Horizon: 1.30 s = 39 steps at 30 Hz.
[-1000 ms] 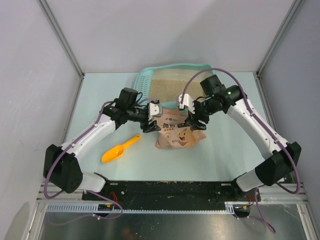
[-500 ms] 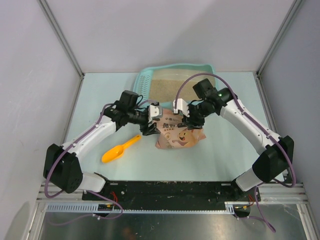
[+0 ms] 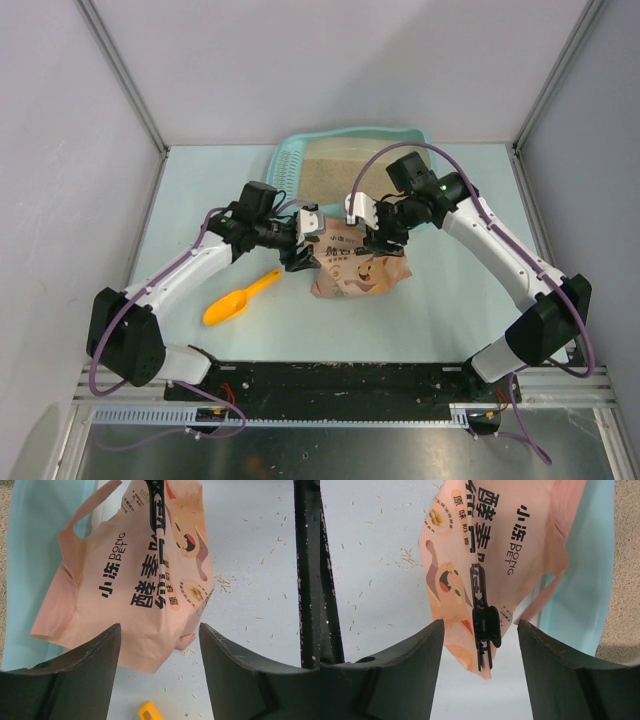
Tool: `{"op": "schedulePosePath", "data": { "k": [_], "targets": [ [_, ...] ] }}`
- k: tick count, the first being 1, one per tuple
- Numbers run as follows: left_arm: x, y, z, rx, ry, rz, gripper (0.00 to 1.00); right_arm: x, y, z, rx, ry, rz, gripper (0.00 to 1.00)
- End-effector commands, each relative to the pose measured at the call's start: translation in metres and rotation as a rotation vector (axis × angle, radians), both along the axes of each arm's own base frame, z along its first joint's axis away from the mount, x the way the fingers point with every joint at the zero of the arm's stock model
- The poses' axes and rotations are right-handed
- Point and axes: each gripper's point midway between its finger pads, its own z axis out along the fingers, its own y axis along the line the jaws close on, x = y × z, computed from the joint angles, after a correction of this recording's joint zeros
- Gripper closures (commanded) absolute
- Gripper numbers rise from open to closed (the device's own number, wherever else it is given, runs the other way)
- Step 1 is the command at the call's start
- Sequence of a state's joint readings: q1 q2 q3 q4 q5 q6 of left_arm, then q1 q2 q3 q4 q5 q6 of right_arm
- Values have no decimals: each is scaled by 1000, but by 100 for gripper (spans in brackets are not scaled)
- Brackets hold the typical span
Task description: Fill the litter box with clean litter
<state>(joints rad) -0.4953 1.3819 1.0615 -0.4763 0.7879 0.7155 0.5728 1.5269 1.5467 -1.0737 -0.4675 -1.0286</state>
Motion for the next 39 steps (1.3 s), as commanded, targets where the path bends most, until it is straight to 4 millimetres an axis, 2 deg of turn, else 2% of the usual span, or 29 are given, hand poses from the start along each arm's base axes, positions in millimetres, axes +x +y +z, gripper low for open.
{"op": "schedulePosePath", "data": {
  "k": [1, 5, 17, 20, 25, 26, 29, 31, 35, 39],
  "targets": [
    [-2, -3, 14, -32, -15, 0, 31, 0, -3, 1, -12, -34, 23, 34],
    [-3, -2, 13, -28, -11, 11, 31, 5, -4, -15, -36, 8, 16, 35],
    [-5, 1, 11, -23, -3, 23, 31, 8, -2, -25, -31, 13, 8, 46],
    [-5, 1, 11, -23, -4, 23, 31, 9, -1, -24, -25, 6, 4, 50],
    [-5, 1, 11, -21, -2, 25, 31, 15, 1, -22, -15, -23, -11, 64],
    [-6, 1, 10, -21, 1, 23, 31, 17, 2, -19, -7, -37, -18, 64],
    [-5, 1, 8, -17, 6, 25, 31, 20, 2, -18, -7, -66, -20, 55],
    [-5, 1, 7, -18, 9, 23, 31, 18, 2, -21, -16, -63, -16, 54],
    [-5, 1, 6, -16, 13, 25, 31, 14, 2, -22, -16, -50, -2, 65],
    [-4, 1, 4, -11, 17, 29, 31, 13, 2, -19, -9, -59, 2, 81]
  ]
}}
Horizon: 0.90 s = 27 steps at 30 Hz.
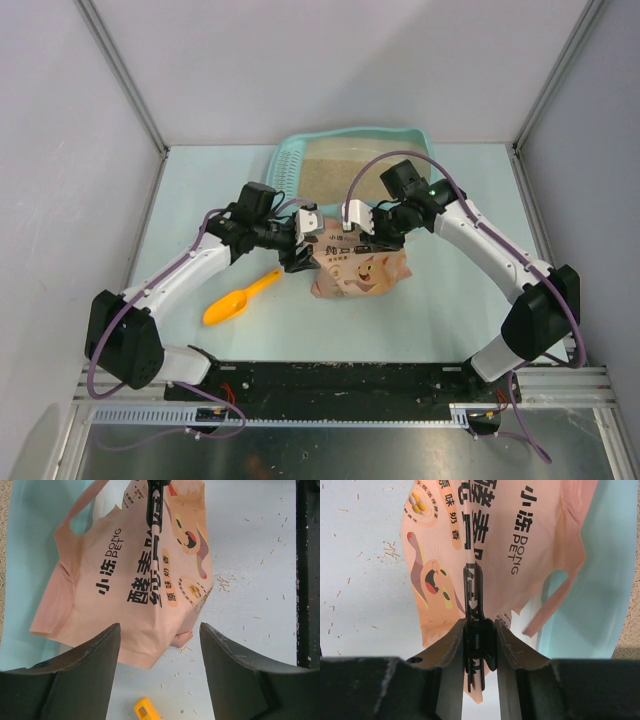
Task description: Fill the litter box with clean litter
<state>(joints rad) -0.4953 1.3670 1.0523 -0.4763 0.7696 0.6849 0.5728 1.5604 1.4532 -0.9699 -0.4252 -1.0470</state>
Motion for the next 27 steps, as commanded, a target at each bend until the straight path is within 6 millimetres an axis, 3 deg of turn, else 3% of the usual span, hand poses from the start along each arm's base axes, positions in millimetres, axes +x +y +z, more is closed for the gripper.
{"op": "schedulePosePath", "data": {
  "k": [1, 3, 4, 10, 14, 17, 18, 21, 27],
  "targets": [
    [-3, -2, 4, -17, 3, 0, 31, -1, 2, 18, 37, -54, 10, 84],
    [-3, -2, 3, -16, 6, 1, 31, -1, 2, 20, 41, -61, 17, 98],
    [-3, -2, 3, -15, 4, 1, 31, -2, 1, 24, 48, -67, 17, 100],
    [-2, -3, 1, -13, 15, 0, 31, -15, -2, 35, 87, -26, 10, 100],
    [0, -5, -1, -13, 23, -6, 31, -16, -3, 28, 76, 2, -7, 100],
    [1, -7, 0, -16, 31, -7, 30, -14, -4, 19, 49, 9, -9, 86],
    [1, -7, -1, -17, 33, -9, 31, -14, -3, 17, 41, 7, -4, 73],
    [2, -8, 1, -19, 31, -9, 31, -15, -7, 15, 20, 7, -1, 61],
    [1, -7, -1, -15, 37, -2, 31, -17, -7, 34, 54, -42, -4, 52]
  ]
}}
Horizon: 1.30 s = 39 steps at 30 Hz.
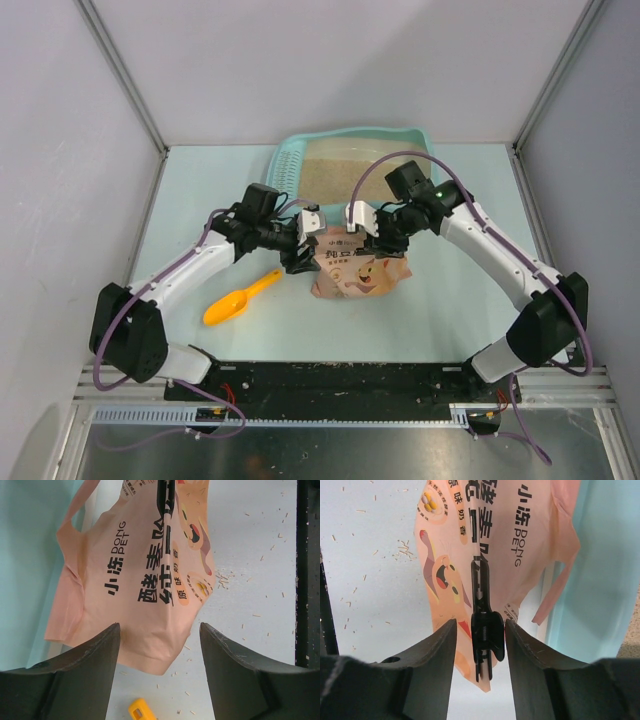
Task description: Fill the litter box with clean litter
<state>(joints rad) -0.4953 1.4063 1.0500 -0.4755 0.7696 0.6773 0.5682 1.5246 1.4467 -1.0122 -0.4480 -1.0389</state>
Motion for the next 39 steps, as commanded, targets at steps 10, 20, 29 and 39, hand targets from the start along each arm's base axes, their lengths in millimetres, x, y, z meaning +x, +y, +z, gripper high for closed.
{"op": "schedulePosePath", "data": {
  "k": [10, 20, 29, 39],
  "targets": [
    [0, -7, 9, -34, 13, -11, 30, 2, 3, 24, 46, -63, -34, 53],
    [-1, -7, 9, -32, 13, -7, 31, 7, 9, 26, 63, -84, -20, 84],
    [7, -3, 11, -21, -14, 12, 31, 12, -21, 69, 153, -174, -107, 100],
    [17, -8, 38, -73, -12, 44, 30, 31, -152, 70, 375, 63, -827, 100]
  ]
}}
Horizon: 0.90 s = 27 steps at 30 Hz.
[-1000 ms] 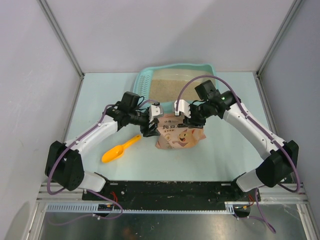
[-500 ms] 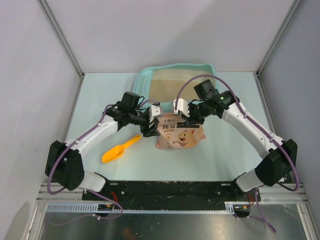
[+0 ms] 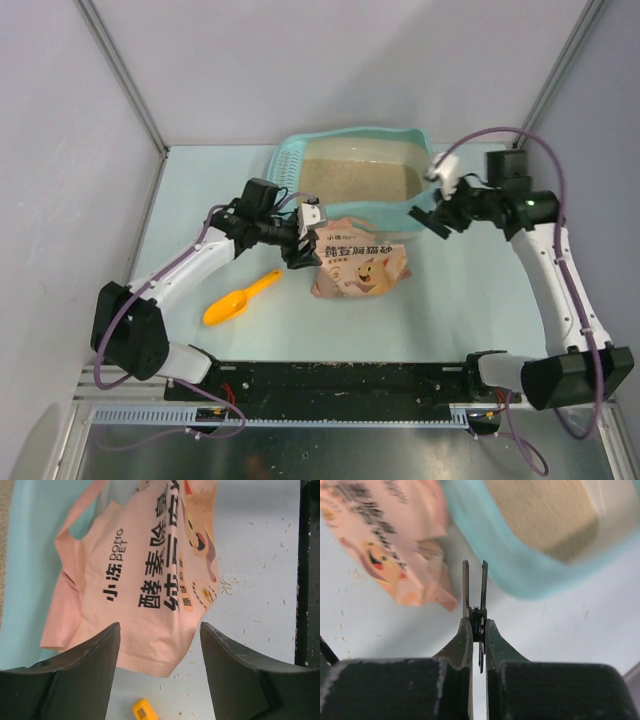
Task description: Fill the litter box with clean litter
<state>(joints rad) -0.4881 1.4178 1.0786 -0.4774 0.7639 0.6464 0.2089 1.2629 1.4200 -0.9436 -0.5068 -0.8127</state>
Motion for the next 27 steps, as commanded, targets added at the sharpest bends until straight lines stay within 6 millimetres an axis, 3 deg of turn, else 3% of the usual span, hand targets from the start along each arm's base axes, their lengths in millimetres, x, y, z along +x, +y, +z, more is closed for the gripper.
{"op": "schedulePosePath", "data": {
  "k": [1, 7, 8, 13, 16, 18, 21, 22, 23, 27],
  "targets": [
    [11, -8, 36, -71, -23, 21, 30, -5, -63, -29, 262, 256, -400, 100],
    [21, -4, 48, -122, 118, 163, 23, -6, -114, -87, 468, 527, -710, 100],
    [25, 1, 48, -137, 156, 198, 18, -9, -115, -97, 513, 594, -752, 100],
    [36, 11, 41, -196, 287, 334, 14, -9, -118, -143, 659, 796, -823, 100],
    [48, 17, 37, -212, 339, 420, 15, -8, -123, -169, 649, 826, -869, 99],
    [54, 17, 30, -226, 403, 474, 15, -3, -128, -177, 630, 817, -895, 97],
    [65, 17, 24, -264, 491, 535, 15, 1, -136, -204, 457, 774, -949, 93],
    [66, 16, 22, -274, 512, 540, 15, -2, -136, -212, 422, 783, -956, 90],
    [66, 13, 23, -286, 542, 541, 15, 2, -140, -221, 383, 775, -978, 79],
    [72, 10, 17, -300, 595, 544, 14, 3, -154, -234, 334, 774, -1053, 52]
  ]
}}
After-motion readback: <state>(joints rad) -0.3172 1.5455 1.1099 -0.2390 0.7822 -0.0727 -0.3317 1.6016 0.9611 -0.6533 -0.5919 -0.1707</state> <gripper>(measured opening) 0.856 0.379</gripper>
